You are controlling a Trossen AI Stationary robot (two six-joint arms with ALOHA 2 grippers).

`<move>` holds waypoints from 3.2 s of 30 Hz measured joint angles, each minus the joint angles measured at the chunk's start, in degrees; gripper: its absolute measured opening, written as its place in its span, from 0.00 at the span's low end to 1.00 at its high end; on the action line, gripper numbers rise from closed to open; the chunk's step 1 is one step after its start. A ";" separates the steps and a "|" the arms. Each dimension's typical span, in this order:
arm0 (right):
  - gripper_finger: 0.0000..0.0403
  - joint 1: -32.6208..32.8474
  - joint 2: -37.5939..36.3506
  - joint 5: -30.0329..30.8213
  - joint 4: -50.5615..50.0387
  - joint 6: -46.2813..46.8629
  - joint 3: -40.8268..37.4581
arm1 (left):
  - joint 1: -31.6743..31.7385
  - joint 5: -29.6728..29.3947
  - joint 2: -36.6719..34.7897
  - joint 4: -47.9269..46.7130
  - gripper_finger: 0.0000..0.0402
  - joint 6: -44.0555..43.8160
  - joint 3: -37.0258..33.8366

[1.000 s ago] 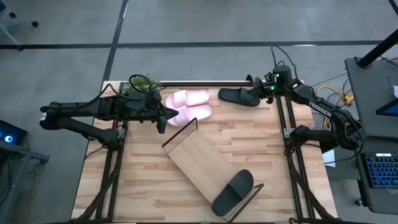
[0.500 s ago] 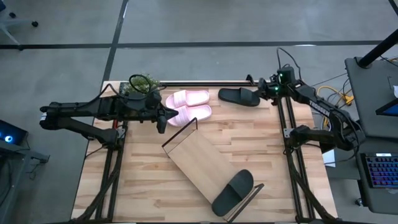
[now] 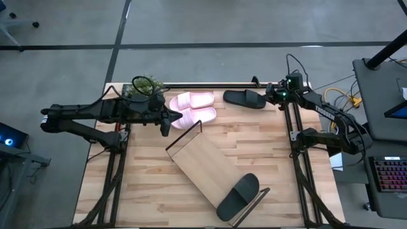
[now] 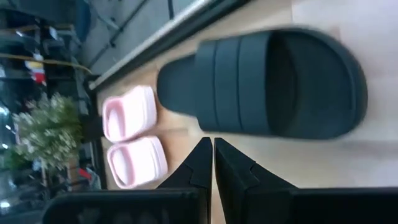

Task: Pick and place slides into the shelf
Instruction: Put the black slipper on the shelf beside the other black slipper

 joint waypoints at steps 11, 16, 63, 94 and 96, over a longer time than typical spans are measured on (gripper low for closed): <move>0.02 -0.87 4.55 -0.72 2.70 -1.11 -1.96 | 0.00 0.03 0.00 0.09 0.00 -0.15 0.04; 0.02 -0.89 5.60 -1.14 3.31 -1.29 -2.02 | -0.02 0.05 0.00 0.09 0.00 -1.40 0.04; 0.39 4.75 10.27 4.33 15.17 2.46 -6.35 | -0.01 1.48 0.00 0.11 0.00 -2.91 0.04; 0.37 13.59 21.88 6.07 37.01 10.34 -7.24 | 0.00 3.64 0.00 0.15 0.00 -3.02 0.06; 0.37 14.42 23.65 6.05 38.88 10.83 -7.20 | -0.02 3.80 0.00 0.18 0.00 -3.46 0.11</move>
